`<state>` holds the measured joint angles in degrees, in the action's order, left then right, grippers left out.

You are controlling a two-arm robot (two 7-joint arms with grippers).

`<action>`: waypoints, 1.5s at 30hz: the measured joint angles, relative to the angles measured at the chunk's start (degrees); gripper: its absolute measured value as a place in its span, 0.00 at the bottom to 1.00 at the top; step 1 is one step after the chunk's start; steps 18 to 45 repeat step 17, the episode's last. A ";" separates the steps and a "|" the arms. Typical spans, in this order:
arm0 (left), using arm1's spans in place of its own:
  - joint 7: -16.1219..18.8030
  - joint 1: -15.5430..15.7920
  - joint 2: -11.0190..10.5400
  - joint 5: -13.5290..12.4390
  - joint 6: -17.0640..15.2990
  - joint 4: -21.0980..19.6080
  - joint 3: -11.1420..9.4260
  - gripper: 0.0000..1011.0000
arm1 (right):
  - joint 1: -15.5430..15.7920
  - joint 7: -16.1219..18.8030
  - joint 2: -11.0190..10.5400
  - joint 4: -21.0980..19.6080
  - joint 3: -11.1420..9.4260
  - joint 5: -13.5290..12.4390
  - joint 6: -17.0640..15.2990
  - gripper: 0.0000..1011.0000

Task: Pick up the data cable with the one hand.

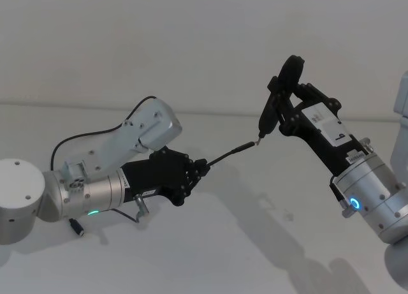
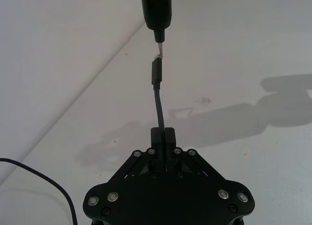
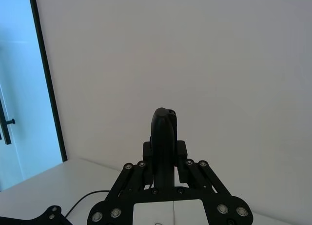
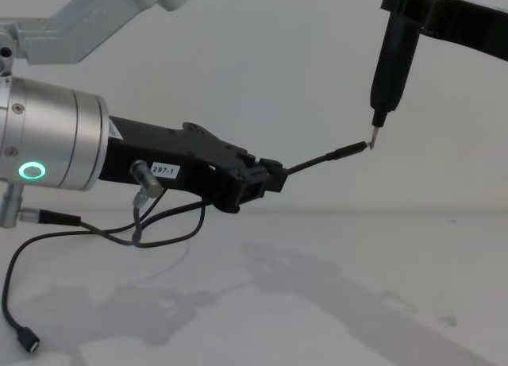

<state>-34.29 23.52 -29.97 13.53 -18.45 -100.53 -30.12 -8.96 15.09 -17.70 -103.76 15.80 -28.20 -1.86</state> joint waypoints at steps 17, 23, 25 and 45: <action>0.00 0.00 0.00 0.00 0.00 0.00 0.00 0.03 | -0.11 0.02 -0.04 0.14 0.08 -0.18 0.00 0.27; 0.00 0.00 0.00 0.00 0.00 0.00 0.00 0.03 | -0.11 0.02 -0.04 0.14 0.08 -0.18 0.00 0.27; 0.00 0.00 0.00 0.00 0.00 0.00 0.00 0.03 | -0.11 0.02 -0.04 0.14 0.08 -0.18 0.00 0.27; 0.00 0.00 0.00 0.00 0.00 0.00 0.00 0.03 | -0.11 0.02 -0.04 0.14 0.08 -0.18 0.00 0.27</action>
